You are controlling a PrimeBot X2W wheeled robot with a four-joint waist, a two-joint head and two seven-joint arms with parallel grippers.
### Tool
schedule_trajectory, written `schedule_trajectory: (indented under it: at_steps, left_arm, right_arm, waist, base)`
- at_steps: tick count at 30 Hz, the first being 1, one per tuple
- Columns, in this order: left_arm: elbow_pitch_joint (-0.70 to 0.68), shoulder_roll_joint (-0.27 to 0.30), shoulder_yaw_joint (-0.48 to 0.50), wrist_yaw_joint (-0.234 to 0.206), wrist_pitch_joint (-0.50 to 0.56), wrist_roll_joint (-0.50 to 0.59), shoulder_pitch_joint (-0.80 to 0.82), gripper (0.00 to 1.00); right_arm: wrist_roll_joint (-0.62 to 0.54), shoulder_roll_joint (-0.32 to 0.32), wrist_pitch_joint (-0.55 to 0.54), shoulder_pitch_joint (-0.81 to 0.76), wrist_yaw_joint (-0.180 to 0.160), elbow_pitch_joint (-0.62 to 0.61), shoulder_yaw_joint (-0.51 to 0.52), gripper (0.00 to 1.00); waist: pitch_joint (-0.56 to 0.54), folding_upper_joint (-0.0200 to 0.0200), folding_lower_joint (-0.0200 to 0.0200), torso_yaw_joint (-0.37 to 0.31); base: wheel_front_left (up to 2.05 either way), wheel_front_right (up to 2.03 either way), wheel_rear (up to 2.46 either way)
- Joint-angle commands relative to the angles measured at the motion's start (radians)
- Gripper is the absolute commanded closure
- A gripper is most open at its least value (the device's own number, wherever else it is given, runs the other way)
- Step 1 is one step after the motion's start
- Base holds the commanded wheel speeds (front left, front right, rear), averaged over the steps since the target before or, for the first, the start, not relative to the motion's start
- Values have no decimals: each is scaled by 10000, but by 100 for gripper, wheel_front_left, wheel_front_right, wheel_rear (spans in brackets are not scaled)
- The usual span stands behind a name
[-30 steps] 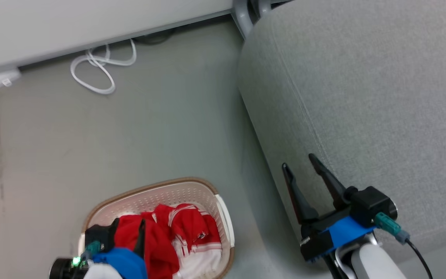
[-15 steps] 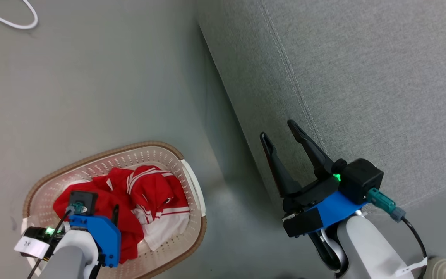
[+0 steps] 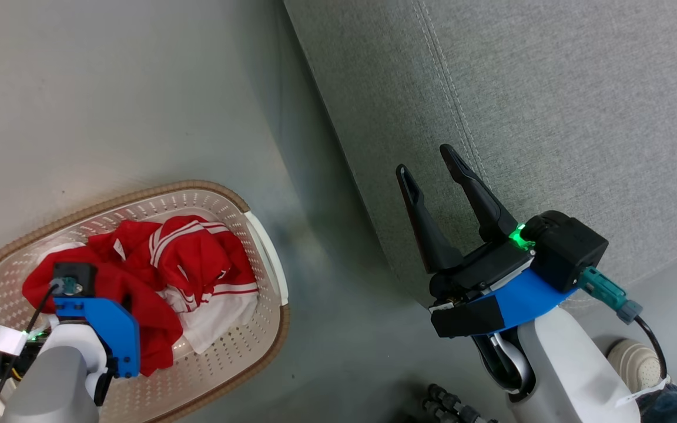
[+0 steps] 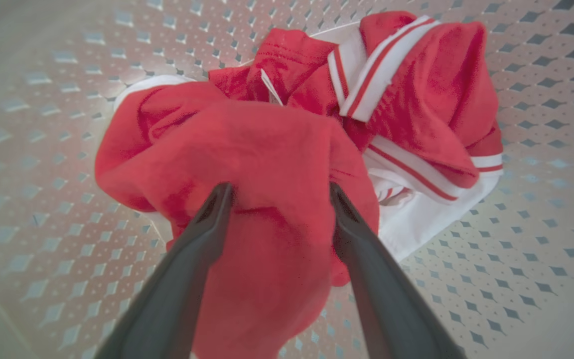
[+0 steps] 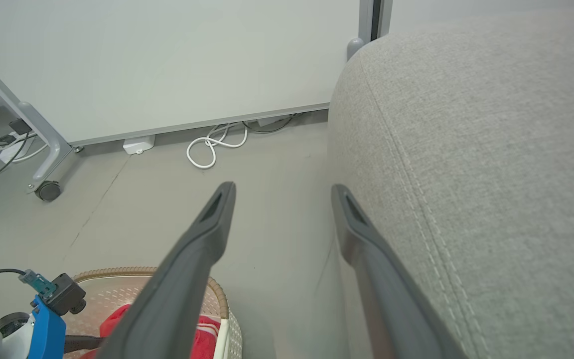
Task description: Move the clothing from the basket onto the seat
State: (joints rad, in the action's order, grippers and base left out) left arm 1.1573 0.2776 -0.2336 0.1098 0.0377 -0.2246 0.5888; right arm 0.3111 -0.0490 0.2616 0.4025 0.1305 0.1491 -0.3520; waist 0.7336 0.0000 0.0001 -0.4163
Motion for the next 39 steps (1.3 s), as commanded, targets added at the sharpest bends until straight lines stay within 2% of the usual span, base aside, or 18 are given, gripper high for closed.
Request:
schedule_trajectory:
  at_steps: [1,5,6,7,29,33,39]
  left_arm:
    - [25,46,51,-83,10,-50,210,0]
    - [336,104,107,-303,236,-145,461,2]
    - [383,77,107,-299,261,-165,528,67]
    - [425,54,104,-306,262,-196,590,100]
    - [933,-449,158,28,4,-984,939,100]
    - [1037,-631,71,68,-173,-1042,669,100]
    - [1147,-1157,-109,145,-427,-1186,181,100]
  right_arm:
    - [85,-25,47,140,4,-51,24,0]
    - [105,-25,46,164,4,-155,26,0]
    - [108,-25,46,167,4,-161,15,0]
    - [108,-25,47,177,4,-160,9,0]
    - [-43,-25,46,203,4,138,-121,0]
    - [-122,-25,45,128,4,327,-209,0]
    - [-360,-25,43,-256,4,777,-133,0]
  waist:
    - [61,0,-1,20]
    - [328,0,-1,-6]
    - [359,0,-1,7]
    - [380,0,-1,22]
    - [-202,0,-1,441]
    - [-749,0,-1,605]
    - [-2185,0,-1,1063]
  base:
    - [0,0,0]
    - [0,0,0]
    - [0,0,0]
    - [0,0,0]
    - [0,0,0]
    - [0,0,0]
    - [0,0,0]
